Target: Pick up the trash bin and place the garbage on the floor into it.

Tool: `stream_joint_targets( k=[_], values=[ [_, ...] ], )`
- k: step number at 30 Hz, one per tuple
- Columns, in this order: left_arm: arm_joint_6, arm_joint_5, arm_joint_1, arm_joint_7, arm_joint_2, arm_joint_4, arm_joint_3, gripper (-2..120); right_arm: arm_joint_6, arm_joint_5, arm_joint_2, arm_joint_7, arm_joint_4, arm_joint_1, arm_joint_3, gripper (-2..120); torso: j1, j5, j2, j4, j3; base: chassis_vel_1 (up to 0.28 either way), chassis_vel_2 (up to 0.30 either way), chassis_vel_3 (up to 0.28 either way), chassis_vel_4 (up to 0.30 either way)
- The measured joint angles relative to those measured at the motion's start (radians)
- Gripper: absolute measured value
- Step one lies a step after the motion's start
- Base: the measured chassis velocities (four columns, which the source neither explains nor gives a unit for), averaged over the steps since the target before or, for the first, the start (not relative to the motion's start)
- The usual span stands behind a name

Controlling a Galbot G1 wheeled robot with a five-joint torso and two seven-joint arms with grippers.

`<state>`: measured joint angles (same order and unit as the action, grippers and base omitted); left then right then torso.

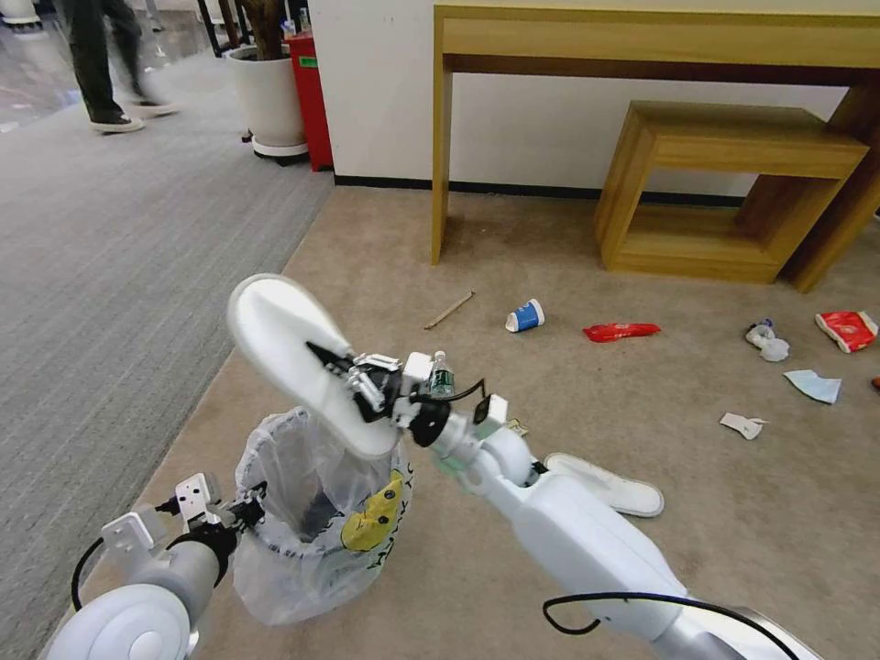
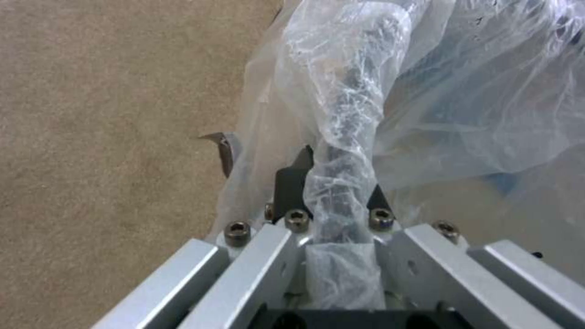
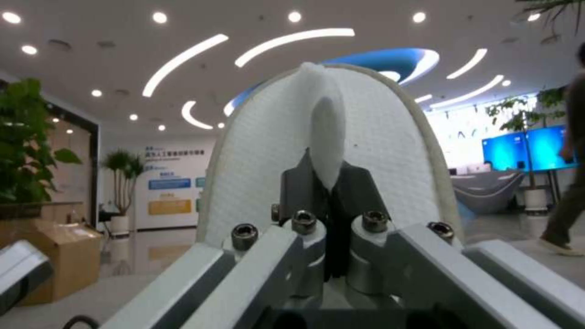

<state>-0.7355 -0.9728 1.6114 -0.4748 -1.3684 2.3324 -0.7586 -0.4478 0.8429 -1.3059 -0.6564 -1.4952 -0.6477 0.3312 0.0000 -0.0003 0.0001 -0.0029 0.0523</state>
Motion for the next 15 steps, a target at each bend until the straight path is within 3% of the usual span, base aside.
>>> stream_joint_targets(
  k=[15],
  values=[
    [0.000, -0.022, 0.010, -0.003, 0.010, 0.027, -0.017, 1, -0.045, -0.043, -0.071, -0.009, 0.127, 0.039, 0.086, 0, 0.000, 0.0002, 0.000, 0.0002, 0.000, 0.000, 0.000, 0.000, 0.000]
  ],
)
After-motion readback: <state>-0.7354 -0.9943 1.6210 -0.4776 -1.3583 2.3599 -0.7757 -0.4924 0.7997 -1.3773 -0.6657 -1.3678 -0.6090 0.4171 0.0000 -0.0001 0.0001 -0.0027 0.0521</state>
